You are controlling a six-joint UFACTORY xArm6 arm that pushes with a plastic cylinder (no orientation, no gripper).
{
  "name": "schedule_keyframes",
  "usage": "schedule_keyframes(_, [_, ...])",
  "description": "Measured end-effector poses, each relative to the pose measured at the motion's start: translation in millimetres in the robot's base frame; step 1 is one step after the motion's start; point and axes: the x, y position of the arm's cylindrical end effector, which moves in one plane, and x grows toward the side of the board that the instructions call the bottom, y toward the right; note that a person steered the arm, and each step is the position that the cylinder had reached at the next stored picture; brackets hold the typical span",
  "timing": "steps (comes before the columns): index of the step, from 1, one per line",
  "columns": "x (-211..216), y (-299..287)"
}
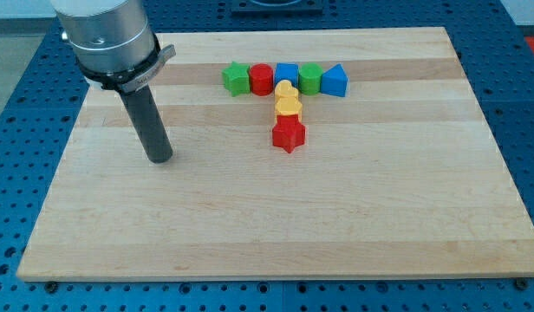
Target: Move your arm towards the red circle
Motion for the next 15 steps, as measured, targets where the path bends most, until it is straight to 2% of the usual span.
schedule_keyframes(1, [-2, 0])
schedule_keyframes(2, [-29, 12])
schedule_keyframes(4, [-84, 71])
schedule_keyframes(7, [-97, 114])
schedule_keyframes(10, [-98, 104])
schedule_keyframes(11, [-108, 52])
schedule_keyframes(12, [-140, 18])
schedule_keyframes(13, [-200, 42])
schedule_keyframes(15, [-208, 133])
